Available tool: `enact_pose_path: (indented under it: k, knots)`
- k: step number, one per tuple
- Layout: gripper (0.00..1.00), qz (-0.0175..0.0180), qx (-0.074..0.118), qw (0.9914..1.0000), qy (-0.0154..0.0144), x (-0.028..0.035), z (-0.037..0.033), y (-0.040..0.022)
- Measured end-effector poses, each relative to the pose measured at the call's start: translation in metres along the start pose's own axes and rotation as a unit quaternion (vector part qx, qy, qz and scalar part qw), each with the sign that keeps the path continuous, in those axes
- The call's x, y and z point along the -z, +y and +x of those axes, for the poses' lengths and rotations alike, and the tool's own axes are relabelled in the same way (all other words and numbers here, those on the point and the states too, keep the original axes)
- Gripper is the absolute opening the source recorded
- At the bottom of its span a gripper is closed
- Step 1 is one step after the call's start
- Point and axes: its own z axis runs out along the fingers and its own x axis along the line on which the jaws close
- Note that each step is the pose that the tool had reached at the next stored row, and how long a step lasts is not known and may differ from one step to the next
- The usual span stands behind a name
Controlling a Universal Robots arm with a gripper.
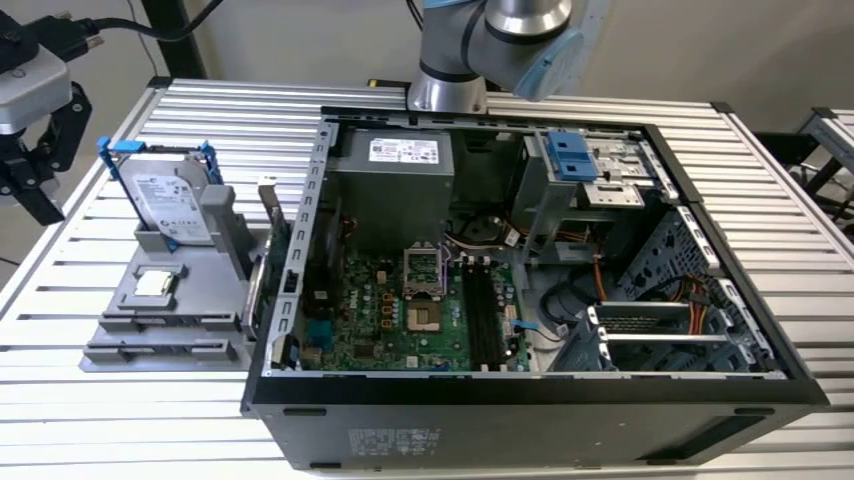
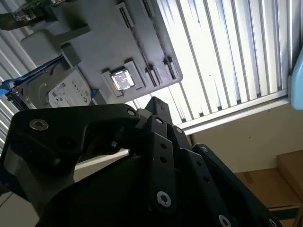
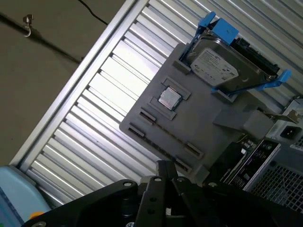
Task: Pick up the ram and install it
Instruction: 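Pick up the ram and move it above insertion slot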
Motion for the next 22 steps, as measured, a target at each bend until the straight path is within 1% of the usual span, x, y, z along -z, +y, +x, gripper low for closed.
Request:
enact_pose_path:
  k: [5,7,10,12,14,16,18,22]
  knots:
    - [0.0,0.0,0.0,1.0,0.0,0.0001,0.0003,0.0002]
    - [0.0,0.0001,0.005,0.99999,-0.0001,0.0,0.0006,0.0004]
    - [0.0,0.0,0.023,0.99973,0.0007,0.0,0.0007,0.0005]
    - [0.0,-0.0002,0.04,0.99919,0.0015,0.0,0.0007,0.0005]
    - [0.0,-0.0003,0.058,0.99831,0.002,0.0,0.0007,0.0005]
    - [0.0,-0.0001,0.076,0.99708,0.0023,0.0,0.0007,0.0005]
    - [0.0,0.0003,0.094,0.99561,0.0023,0.0,0.0007,0.0005]
    - [0.0,0.0016,0.124,0.99223,0.0016,0.0,0.0006,0.0005]
